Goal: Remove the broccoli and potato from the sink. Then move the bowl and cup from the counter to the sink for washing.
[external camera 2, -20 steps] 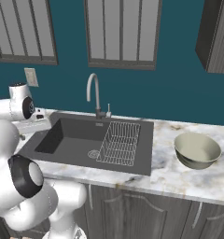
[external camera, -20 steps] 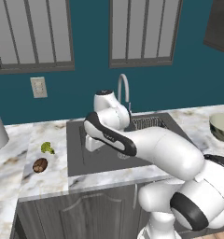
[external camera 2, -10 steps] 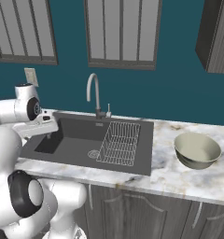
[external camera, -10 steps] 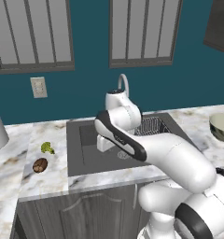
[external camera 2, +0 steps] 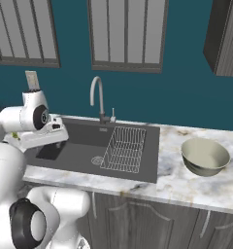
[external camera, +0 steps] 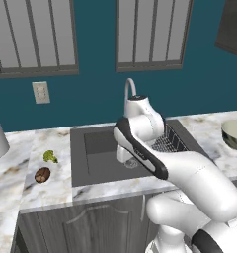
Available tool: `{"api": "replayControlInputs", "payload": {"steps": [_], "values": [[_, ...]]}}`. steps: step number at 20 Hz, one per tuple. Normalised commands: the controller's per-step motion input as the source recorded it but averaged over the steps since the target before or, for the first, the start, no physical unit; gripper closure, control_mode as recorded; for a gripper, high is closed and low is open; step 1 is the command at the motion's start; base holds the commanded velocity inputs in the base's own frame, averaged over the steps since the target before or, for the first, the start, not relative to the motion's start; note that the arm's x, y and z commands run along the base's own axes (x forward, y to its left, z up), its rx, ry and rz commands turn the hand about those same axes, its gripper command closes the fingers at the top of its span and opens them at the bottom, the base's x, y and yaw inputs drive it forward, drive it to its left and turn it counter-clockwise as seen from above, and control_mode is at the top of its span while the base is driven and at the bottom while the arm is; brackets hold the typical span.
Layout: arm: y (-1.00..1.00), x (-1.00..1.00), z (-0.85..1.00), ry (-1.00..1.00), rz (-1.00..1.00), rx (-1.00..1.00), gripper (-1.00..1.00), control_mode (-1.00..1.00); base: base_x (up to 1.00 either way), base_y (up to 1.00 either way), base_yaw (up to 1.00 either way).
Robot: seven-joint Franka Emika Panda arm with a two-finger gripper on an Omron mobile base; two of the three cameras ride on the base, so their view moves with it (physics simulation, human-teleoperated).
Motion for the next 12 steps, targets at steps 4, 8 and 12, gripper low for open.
{"api": "replayControlInputs", "payload": {"steps": [4,8,12], "values": [[-0.46,-0.19,0.04,0.0,0.0,0.0,-1.0,-1.0,0.0,0.0,0.0],[-0.48,-0.21,0.03,0.0,-0.03,0.0,-1.0,-1.0,0.0,0.0,0.0],[-0.47,-0.14,0.02,0.0,-0.07,0.0,-1.0,-1.0,0.0,0.0,0.0]]}}
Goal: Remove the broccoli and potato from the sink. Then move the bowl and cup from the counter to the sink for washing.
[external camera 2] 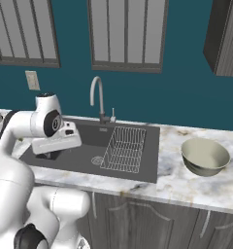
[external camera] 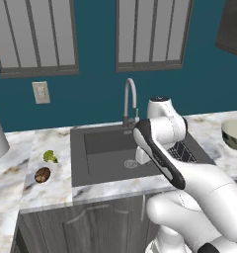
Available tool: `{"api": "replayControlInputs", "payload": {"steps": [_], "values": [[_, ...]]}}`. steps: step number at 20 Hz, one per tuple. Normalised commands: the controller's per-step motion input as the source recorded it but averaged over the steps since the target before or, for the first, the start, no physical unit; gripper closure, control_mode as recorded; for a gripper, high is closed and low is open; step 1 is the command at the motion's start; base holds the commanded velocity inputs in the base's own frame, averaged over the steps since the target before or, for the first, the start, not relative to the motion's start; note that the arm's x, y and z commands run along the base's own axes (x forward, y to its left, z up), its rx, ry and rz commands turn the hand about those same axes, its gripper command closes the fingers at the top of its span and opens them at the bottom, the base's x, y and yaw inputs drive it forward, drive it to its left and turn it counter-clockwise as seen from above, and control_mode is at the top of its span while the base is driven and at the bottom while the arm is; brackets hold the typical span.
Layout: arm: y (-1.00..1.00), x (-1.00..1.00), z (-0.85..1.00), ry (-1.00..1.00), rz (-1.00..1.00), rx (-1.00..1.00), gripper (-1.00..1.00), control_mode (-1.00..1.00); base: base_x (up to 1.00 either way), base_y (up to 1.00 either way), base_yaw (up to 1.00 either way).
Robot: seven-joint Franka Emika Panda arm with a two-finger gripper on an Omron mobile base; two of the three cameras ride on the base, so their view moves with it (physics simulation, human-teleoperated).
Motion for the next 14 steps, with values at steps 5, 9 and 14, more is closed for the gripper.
{"api": "replayControlInputs", "payload": {"steps": [5,9,14], "values": [[-0.4,-0.04,0.05,0.0,-0.08,0.0,-1.0,-1.0,0.0,0.0,0.0],[-0.37,-0.02,0.09,0.0,-0.06,-0.03,-1.0,-1.0,0.0,0.0,0.0],[-0.37,-0.04,0.1,0.0,-0.07,-0.07,-1.0,-1.0,0.0,0.0,0.0]]}}
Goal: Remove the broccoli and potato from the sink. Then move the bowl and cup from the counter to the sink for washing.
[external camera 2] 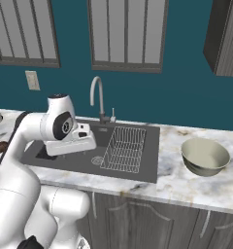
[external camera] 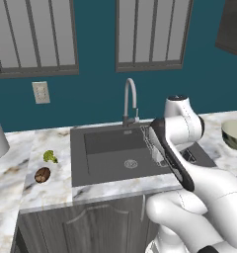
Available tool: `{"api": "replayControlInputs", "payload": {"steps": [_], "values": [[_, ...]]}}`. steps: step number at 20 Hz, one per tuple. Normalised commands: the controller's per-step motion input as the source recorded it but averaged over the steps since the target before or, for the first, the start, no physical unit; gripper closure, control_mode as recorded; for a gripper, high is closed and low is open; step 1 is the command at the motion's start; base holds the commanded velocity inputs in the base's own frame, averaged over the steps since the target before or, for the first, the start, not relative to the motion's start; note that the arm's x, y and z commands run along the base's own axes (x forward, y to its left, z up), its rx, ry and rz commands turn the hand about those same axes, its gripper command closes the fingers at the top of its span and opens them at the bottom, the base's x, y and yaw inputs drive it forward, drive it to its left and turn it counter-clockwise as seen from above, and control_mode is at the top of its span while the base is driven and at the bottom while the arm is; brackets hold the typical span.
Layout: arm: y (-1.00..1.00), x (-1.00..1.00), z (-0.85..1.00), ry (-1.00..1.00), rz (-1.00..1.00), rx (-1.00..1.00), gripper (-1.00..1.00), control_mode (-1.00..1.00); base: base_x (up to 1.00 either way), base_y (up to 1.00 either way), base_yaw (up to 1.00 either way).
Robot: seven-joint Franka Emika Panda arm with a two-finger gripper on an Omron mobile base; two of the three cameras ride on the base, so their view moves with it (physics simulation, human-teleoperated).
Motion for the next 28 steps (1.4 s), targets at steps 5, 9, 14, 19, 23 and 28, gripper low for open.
{"api": "replayControlInputs", "payload": {"steps": [5,9,14,19,23,28], "values": [[-0.38,-0.03,0.1,-0.01,-0.07,-0.12,-1.0,-1.0,0.0,0.0,0.0],[-0.35,0.0,0.07,0.0,-0.06,-0.1,-1.0,-1.0,0.0,0.0,0.0],[-0.36,0.0,0.08,-0.04,-0.03,-0.1,-1.0,-1.0,0.0,0.0,0.0],[-0.34,0.0,0.06,-0.01,-0.02,-0.07,-1.0,-1.0,0.0,0.0,0.0],[-0.26,0.0,0.01,0.0,-0.03,-0.06,-1.0,-1.0,0.0,0.0,0.0],[-0.21,-0.08,0.0,-0.06,-0.01,-0.07,-1.0,-1.0,0.0,0.0,0.0]]}}
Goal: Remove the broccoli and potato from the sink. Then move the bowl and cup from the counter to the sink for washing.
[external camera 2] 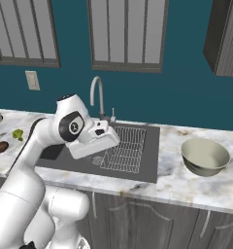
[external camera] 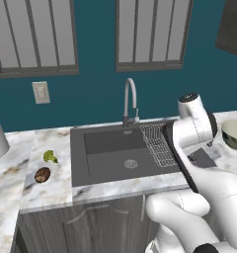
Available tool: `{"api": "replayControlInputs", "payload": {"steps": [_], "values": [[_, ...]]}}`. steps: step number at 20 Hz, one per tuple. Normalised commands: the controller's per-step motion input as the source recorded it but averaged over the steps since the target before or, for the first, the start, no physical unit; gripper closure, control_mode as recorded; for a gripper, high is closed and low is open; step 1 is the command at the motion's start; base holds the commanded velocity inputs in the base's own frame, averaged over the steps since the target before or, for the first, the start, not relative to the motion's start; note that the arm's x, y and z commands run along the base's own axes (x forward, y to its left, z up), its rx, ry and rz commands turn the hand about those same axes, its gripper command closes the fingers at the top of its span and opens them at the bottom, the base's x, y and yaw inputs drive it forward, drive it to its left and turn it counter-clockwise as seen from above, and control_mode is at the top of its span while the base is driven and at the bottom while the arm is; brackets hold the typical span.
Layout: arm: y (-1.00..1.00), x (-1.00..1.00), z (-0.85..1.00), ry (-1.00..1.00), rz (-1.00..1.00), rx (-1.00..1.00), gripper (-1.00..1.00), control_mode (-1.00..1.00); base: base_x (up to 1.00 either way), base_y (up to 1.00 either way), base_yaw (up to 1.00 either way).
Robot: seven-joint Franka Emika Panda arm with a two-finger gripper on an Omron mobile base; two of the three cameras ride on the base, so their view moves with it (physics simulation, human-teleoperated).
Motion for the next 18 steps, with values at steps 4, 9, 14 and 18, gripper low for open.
{"api": "replayControlInputs", "payload": {"steps": [4,9,14,18], "values": [[-0.23,-0.11,0.0,-0.09,0.0,-0.06,-1.0,-1.0,0.0,0.0,0.0],[-0.23,-0.11,0.02,-0.1,0.0,-0.04,-1.0,-1.0,0.0,0.0,0.0],[-0.26,-0.1,0.05,-0.08,0.0,0.0,-1.0,-1.0,0.0,0.0,0.0],[-0.23,-0.04,0.08,-0.09,0.0,0.0,-1.0,-1.0,0.0,0.0,0.0]]}}
